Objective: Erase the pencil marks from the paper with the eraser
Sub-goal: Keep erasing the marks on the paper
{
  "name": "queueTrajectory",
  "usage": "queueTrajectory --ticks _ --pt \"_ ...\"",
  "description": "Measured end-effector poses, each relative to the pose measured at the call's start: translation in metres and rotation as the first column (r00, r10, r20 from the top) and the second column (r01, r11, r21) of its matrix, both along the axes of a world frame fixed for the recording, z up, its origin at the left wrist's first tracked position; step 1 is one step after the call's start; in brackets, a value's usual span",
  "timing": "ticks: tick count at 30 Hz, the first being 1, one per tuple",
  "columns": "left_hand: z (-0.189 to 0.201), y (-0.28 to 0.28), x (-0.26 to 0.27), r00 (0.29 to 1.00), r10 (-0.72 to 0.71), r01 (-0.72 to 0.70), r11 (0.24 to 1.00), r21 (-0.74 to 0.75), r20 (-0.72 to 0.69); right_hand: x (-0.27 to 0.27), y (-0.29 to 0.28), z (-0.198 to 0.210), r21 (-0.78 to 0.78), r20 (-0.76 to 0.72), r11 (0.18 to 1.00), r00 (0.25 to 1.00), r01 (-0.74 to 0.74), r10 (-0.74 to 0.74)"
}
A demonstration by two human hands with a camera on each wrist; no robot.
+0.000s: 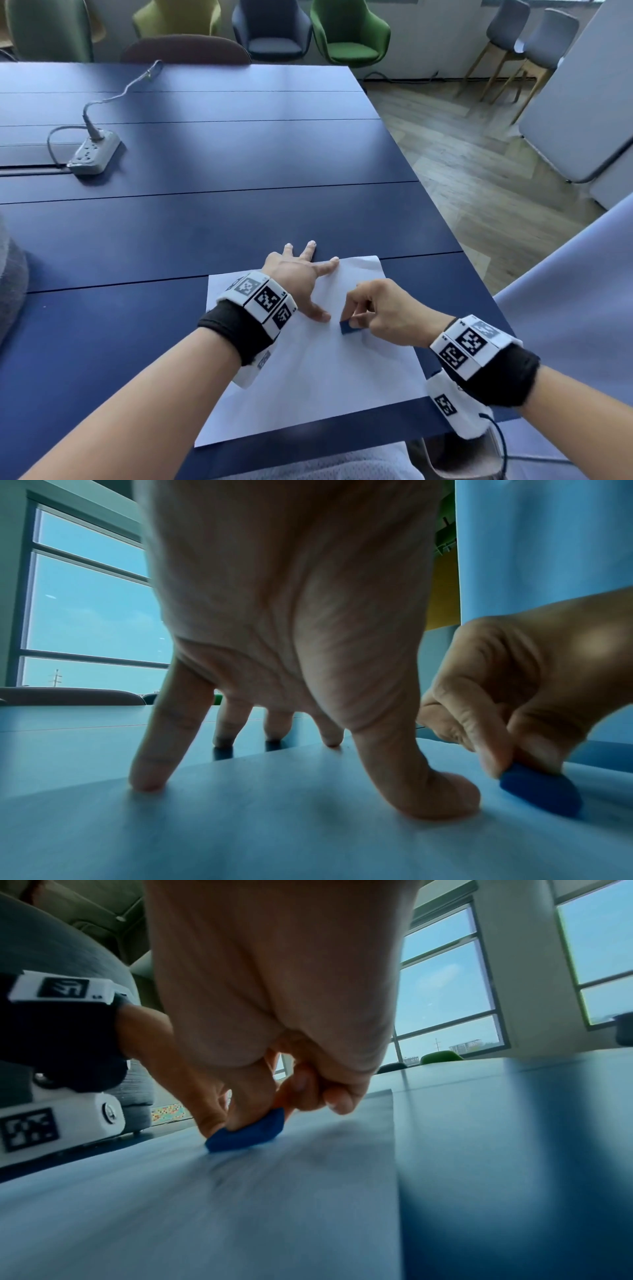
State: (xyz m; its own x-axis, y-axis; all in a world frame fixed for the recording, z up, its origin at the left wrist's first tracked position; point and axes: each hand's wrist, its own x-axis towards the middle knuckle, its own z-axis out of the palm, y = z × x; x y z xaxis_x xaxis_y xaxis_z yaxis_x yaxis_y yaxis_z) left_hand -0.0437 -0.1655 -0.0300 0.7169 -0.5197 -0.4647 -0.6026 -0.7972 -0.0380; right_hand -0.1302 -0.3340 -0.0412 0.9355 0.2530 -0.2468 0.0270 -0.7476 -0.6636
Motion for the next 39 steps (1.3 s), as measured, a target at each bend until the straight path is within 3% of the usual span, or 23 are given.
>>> queueTrajectory --ticks 2,6,11,15,20,25,30,33,39 --pt "0.0 -0.001 0.0 1.0 0.001 -0.001 1.0 -0.003 -0.004 -0.01 0.0 0.0 0.015 0.002 1.0 1.0 -0.002 0.002" --pt "0.003 0.0 -0.002 1.0 0.005 -0.005 1.0 0.004 -0.007 -0.029 0.0 0.008 -0.017 -0.173 0.985 0.971 -0.172 0.167" --pt "0.001 0.0 -0.002 1.0 0.004 -0.004 1.0 0.003 0.008 -0.031 0.006 0.004 0.036 -0.043 0.999 0.999 -0.026 0.027" --pt "0.001 0.0 -0.002 1.0 0.006 -0.006 1.0 0.01 -0.001 -0.045 0.006 0.011 -0.009 -0.171 0.973 0.959 -0.233 0.228" --pt "0.0 -0.001 -0.001 1.0 0.001 -0.001 1.0 0.009 0.006 -0.024 0.001 0.009 -0.004 -0.049 0.998 0.997 -0.057 0.056" --pt "-0.001 -0.001 -0.002 1.0 0.011 -0.011 1.0 0.005 -0.013 -0.022 -0.002 0.014 -0.099 -0.235 0.966 0.949 -0.237 0.209" --pt "-0.002 -0.001 -0.001 1.0 0.019 -0.019 1.0 -0.004 -0.015 0.032 0.003 0.01 -0.054 0.012 0.999 1.0 0.003 -0.002" --pt "-0.002 -0.001 -0.001 1.0 0.012 -0.012 1.0 -0.005 -0.004 0.033 0.001 0.006 0.001 0.024 0.999 0.998 0.051 -0.051" --pt "-0.001 0.0 0.0 1.0 0.004 -0.004 1.0 -0.006 -0.011 -0.002 -0.008 0.009 -0.065 -0.186 0.984 0.971 -0.166 0.152"
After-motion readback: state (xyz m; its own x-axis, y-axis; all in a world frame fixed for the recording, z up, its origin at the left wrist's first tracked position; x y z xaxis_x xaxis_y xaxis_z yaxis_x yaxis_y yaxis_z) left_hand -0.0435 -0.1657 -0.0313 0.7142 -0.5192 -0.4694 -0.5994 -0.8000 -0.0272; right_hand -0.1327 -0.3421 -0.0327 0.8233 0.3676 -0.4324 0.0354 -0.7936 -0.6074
